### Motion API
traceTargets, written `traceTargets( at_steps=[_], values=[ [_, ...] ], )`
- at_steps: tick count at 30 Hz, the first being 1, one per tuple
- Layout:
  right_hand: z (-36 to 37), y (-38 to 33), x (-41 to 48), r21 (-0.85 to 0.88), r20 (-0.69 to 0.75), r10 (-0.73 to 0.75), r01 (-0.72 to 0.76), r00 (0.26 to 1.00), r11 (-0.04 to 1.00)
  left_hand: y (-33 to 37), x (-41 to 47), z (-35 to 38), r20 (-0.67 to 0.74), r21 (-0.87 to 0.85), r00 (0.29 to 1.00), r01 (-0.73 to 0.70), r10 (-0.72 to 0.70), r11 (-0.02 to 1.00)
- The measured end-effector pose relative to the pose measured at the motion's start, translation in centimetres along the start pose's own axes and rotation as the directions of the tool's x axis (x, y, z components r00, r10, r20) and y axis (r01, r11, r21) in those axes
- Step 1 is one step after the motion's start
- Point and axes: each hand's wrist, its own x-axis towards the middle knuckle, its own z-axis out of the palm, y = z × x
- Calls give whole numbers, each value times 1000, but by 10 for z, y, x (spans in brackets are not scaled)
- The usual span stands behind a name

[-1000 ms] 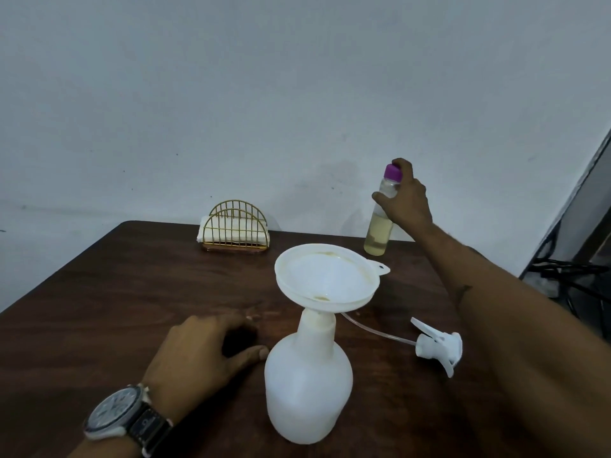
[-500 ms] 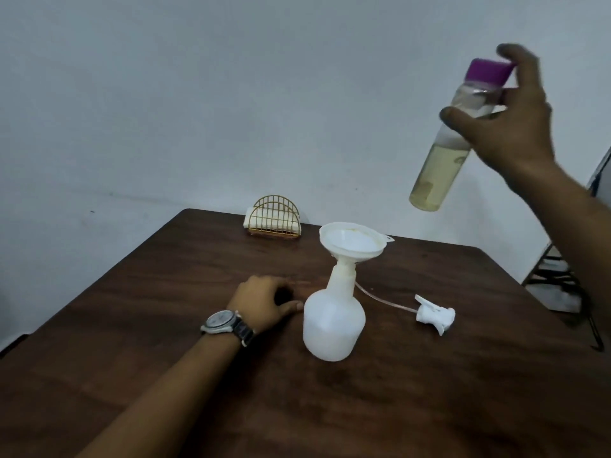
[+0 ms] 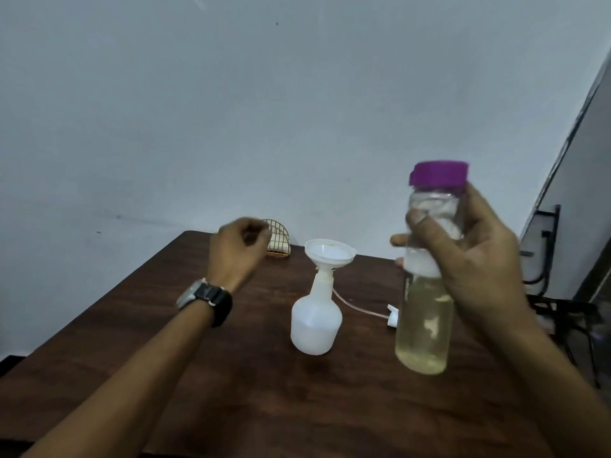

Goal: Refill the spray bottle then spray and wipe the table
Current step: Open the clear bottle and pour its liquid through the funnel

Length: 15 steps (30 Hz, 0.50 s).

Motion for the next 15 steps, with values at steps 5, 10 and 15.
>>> traceTargets(
  at_steps=[5, 10, 15],
  values=[
    [24, 19, -27, 78, 96, 84, -92, 992, 993, 95, -3, -22, 195, -395, 942, -179, 273, 901],
    [47, 35, -40, 136, 192, 116, -144, 974, 980, 141, -19, -22, 568, -544, 743, 17, 353, 839],
    [54, 38, -48, 220, 177, 171, -208, 969, 953, 133, -23, -25, 681, -561, 625, 108, 383, 821]
  ],
)
